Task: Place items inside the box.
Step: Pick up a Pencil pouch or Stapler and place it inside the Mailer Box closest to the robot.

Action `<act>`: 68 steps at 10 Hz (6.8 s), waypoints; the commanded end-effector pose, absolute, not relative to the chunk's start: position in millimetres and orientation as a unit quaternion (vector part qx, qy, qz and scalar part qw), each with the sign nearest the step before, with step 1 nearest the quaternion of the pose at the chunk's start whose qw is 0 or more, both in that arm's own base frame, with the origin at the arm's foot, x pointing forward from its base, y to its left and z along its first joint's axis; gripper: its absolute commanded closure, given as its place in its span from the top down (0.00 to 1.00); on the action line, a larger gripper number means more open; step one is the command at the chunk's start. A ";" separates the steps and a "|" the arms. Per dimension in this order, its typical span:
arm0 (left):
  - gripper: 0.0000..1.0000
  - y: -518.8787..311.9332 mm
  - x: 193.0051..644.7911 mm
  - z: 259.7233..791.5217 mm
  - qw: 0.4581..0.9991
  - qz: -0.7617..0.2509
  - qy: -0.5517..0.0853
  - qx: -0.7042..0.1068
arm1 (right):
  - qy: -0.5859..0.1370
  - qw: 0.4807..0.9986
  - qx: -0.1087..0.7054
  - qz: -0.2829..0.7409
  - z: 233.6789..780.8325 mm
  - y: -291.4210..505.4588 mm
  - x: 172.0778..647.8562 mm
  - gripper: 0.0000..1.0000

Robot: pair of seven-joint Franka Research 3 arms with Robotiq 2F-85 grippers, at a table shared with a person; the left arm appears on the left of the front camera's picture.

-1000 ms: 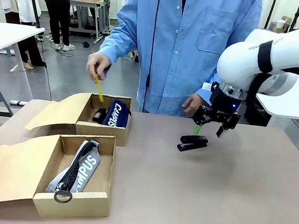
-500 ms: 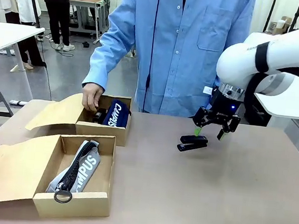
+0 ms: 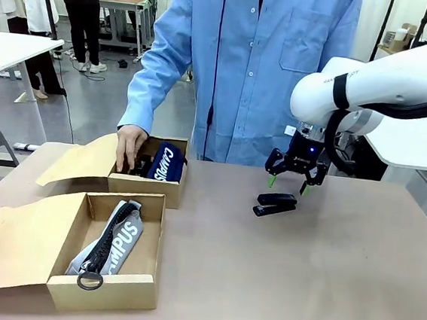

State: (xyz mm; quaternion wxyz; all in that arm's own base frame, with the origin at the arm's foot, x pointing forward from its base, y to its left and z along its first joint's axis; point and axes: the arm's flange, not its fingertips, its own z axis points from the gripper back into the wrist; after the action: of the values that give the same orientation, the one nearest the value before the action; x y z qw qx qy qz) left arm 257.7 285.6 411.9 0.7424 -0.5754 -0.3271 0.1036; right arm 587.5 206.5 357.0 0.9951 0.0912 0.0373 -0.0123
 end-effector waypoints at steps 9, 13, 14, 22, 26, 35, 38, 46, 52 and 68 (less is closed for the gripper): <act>1.00 284.3 257.7 414.0 0.736 0.096 -0.339 -0.578 | 0.032 0.633 0.069 0.770 369.5 199.9 549.7 1.00; 1.00 284.3 257.7 414.0 0.736 0.096 -0.339 -0.578 | -0.010 0.506 0.055 0.861 355.5 210.0 541.8 1.00; 1.00 284.3 257.7 414.0 0.736 0.096 -0.339 -0.578 | -0.031 0.521 0.052 0.851 353.5 213.1 544.8 1.00; 1.00 284.3 257.7 414.0 0.736 0.096 -0.339 -0.578 | -0.033 0.613 0.071 0.786 320.0 233.4 580.9 1.00; 1.00 284.3 257.7 414.0 0.736 0.096 -0.339 -0.578 | -0.014 0.615 0.077 0.785 319.4 234.1 579.9 1.00; 1.00 284.3 257.7 414.0 0.736 0.096 -0.339 -0.578 | 0.014 0.620 0.079 0.781 321.0 234.9 581.2 0.00; 1.00 284.3 257.7 414.0 0.736 0.096 -0.339 -0.578 | -0.014 0.710 0.119 0.694 354.2 221.3 560.7 0.00; 1.00 284.3 257.7 414.0 0.736 0.096 -0.339 -0.578 | -0.060 0.930 0.176 0.318 437.2 107.6 351.1 0.00; 1.00 284.3 257.7 414.0 0.736 0.096 -0.339 -0.578 | -0.025 0.905 0.284 0.315 416.3 135.2 381.1 0.32; 1.00 284.3 257.7 414.0 0.736 0.096 -0.339 -0.578 | -0.004 0.985 0.172 -0.017 441.9 124.6 309.0 0.32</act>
State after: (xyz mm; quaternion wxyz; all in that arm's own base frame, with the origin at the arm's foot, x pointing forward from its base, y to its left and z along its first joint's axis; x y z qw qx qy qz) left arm 257.1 285.7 412.6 0.7421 -0.5753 -0.3281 0.1034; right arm 310.0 118.7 447.1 0.9865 0.1627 0.0086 -0.0166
